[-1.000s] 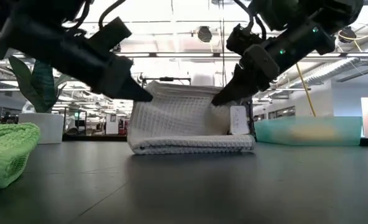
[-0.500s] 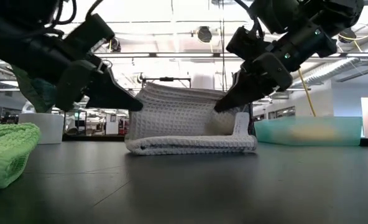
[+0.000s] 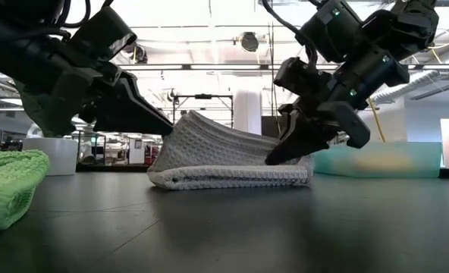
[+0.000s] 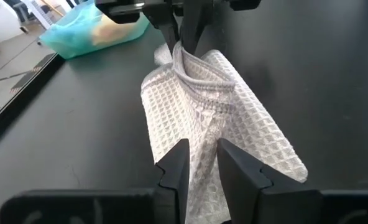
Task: Fold microfiber towels
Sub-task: Fold the white microfiber cloth
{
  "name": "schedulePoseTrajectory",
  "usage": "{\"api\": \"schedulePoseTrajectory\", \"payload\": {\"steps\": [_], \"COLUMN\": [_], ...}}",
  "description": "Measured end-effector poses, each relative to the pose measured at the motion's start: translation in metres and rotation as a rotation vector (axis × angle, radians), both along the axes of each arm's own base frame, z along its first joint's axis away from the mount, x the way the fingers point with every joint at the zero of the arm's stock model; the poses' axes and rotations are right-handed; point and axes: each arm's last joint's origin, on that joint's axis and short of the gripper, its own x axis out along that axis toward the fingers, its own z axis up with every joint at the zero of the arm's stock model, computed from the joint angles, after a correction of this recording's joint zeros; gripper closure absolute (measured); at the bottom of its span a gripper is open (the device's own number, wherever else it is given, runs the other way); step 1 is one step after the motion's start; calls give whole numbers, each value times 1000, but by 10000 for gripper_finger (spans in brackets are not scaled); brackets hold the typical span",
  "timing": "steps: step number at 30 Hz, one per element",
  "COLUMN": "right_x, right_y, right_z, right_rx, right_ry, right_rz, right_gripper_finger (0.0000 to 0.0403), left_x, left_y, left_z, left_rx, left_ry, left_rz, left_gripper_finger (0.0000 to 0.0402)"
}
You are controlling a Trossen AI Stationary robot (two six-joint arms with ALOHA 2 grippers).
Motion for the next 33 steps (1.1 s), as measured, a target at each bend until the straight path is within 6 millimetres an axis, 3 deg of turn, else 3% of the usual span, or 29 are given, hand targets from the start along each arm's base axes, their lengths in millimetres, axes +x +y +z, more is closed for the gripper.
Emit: {"api": "schedulePoseTrajectory", "payload": {"steps": [10,22,33], "right_x": [0,-2,-1], "right_y": [2,17,33], "right_z": [0,1,5], "right_rx": [-10,-2,50], "right_ry": [0,-10,-63], "right_rz": [25,72,143], "right_gripper_finger": [396,394,334], "left_x": [5,3,1], "left_y": [3,4,5], "left_z": [2,-2,13], "left_rx": [-97,-78,-99], "left_ry": [-14,38,-31], "left_rz": [-58,-65,-11], "left_gripper_finger": [314,314,314]}}
